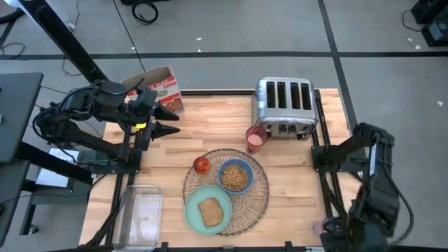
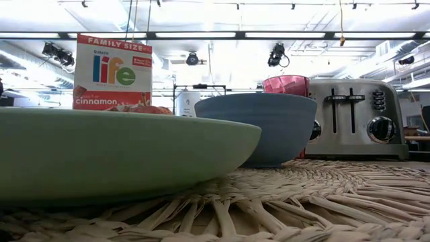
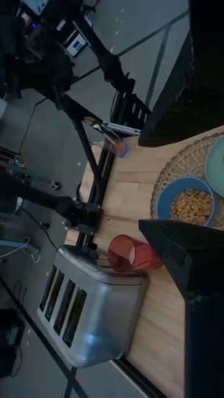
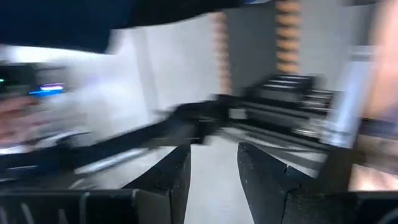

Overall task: Arrange a breakfast setting
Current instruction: Put the orange spoon on the brown tablemat to the right of the blue bowl

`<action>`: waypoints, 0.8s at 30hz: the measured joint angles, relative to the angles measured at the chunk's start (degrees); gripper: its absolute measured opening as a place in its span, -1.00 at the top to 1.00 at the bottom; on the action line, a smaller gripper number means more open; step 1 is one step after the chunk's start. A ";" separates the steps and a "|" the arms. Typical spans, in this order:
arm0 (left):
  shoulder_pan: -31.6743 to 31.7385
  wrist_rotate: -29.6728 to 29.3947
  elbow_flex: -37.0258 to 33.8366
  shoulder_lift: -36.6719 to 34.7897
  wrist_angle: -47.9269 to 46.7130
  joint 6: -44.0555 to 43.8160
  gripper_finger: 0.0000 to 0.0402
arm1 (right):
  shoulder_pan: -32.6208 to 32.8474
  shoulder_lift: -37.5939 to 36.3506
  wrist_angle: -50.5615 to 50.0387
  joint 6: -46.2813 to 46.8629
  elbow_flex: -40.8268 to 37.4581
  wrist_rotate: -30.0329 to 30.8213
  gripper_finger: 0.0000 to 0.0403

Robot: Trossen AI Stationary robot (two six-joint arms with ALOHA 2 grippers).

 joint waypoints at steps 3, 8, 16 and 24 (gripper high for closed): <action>0.00 0.00 0.02 0.21 0.06 0.00 -0.03 | 1.60 4.20 -13.18 -2.34 5.49 4.86 0.30; 0.00 0.00 0.02 0.53 0.04 -0.03 -0.04 | 4.18 8.04 -23.84 -3.47 7.27 9.90 0.29; 0.00 0.00 0.00 0.69 -0.30 -0.61 -0.04 | 9.47 10.13 -24.70 -3.13 6.59 15.64 0.18; 0.00 0.00 0.00 0.72 -0.40 -0.65 -0.04 | 10.28 12.05 -29.90 -6.60 6.40 16.87 0.13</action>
